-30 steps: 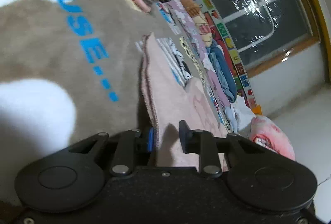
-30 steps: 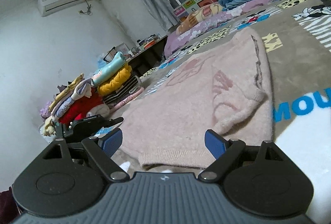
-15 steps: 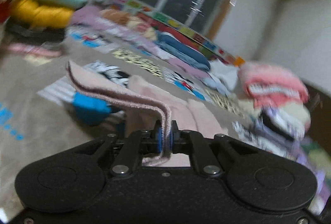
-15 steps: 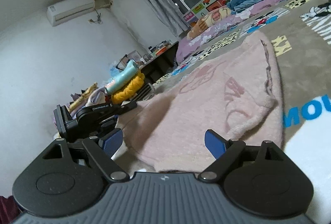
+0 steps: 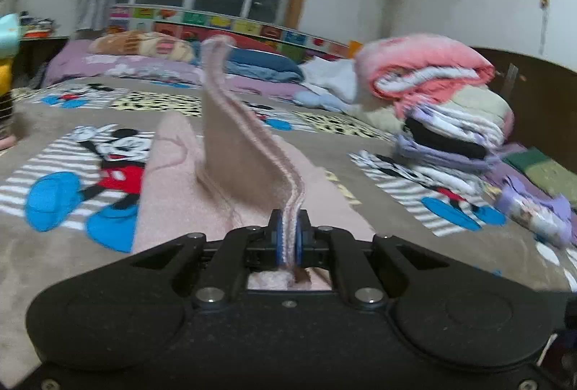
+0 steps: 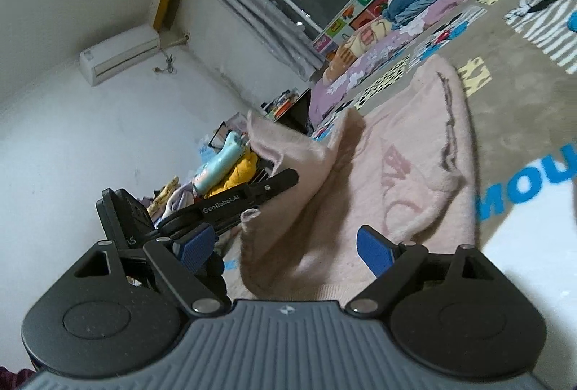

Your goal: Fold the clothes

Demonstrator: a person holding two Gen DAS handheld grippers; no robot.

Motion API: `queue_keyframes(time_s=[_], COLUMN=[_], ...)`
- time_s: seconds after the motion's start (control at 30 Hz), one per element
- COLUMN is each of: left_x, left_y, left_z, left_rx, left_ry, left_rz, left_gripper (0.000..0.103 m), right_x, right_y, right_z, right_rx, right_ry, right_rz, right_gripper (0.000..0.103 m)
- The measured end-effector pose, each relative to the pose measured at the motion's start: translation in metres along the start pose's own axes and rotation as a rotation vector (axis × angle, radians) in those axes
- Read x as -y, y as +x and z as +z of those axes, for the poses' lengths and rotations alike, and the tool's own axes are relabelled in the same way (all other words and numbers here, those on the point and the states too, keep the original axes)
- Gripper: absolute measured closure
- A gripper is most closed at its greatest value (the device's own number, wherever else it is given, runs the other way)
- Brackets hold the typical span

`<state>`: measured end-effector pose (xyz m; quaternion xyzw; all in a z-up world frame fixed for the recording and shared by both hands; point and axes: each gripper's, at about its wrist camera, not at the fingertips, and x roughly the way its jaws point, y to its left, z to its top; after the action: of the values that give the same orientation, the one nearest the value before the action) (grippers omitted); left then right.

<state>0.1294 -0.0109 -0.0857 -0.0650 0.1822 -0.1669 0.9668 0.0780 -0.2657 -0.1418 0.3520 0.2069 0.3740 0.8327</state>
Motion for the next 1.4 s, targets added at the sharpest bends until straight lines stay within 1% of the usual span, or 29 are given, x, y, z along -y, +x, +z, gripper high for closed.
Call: queue_keyframes(time_s=[0.1,0.23,0.27,0.33,0.4,0.43,0.53,0.6,0.73,0.83,0.9,0.97,1.03,1.1,1.2,1.33,1.4], left_x=[0.017,0.034,0.037,0.038,0.035,0.034,0.026,0.007,-0.048,-0.08,-0.089,-0.09,-0.085,-0.08,-0.068,-0.056,-0.052], left_y=[0.005,0.015,0.02,0.028,0.026,0.023,0.006,-0.011,-0.044,-0.063,-0.07,-0.073,-0.073,-0.071,-0.066,-0.047,-0.039], left_z=[-0.005,-0.014,-0.017,-0.022,-0.023,-0.022,-0.008,0.005,0.02,0.016,0.012,0.005,-0.002,-0.009,-0.017,-0.025,-0.031], left_rx=[-0.014,-0.041,-0.062,-0.107,-0.118,-0.112,-0.082,-0.034,0.018,0.01,-0.005,-0.028,-0.054,-0.08,-0.098,-0.143,-0.179], left_ry=[0.051,0.101,0.106,0.098,0.061,0.049,0.027,-0.014,-0.084,-0.105,-0.097,-0.076,-0.034,0.001,0.048,0.094,0.12], left_rz=[-0.039,-0.061,-0.066,-0.088,-0.152,-0.18,-0.221,-0.206,-0.073,0.028,0.046,0.036,0.029,0.014,-0.027,-0.055,-0.059], left_gripper=[0.1,0.1,0.099,0.097,0.097,0.096,0.095,0.095,0.095,0.094,0.094,0.094,0.094,0.094,0.094,0.094,0.094], right_x=[0.006,0.014,0.015,0.019,0.023,0.025,0.031,0.032,0.03,0.026,0.024,0.023,0.02,0.013,0.002,0.005,0.009], right_y=[-0.007,-0.014,-0.016,-0.018,-0.021,-0.022,-0.022,-0.02,-0.013,-0.008,-0.003,0.005,0.016,0.029,0.043,0.056,0.063], right_z=[0.002,0.003,0.003,0.003,0.004,0.004,0.005,0.005,0.006,0.007,0.01,0.011,0.01,0.011,0.021,0.039,0.046], right_rx=[0.026,0.052,0.058,0.07,0.083,0.089,0.104,0.107,0.098,0.087,0.083,0.073,0.044,0.014,0.005,0.02,0.005], right_ry=[0.033,0.061,0.067,0.082,0.099,0.107,0.126,0.126,0.114,0.1,0.106,0.118,0.112,0.072,-0.002,-0.017,-0.026], right_rz=[-0.003,-0.017,-0.021,-0.026,-0.03,-0.033,-0.041,-0.047,-0.056,-0.065,-0.085,-0.109,-0.146,-0.178,-0.247,-0.351,-0.385], right_gripper=[0.017,0.017,0.017,0.017,0.017,0.017,0.017,0.017,0.017,0.018,0.019,0.022,0.024,0.029,0.03,0.03,0.03])
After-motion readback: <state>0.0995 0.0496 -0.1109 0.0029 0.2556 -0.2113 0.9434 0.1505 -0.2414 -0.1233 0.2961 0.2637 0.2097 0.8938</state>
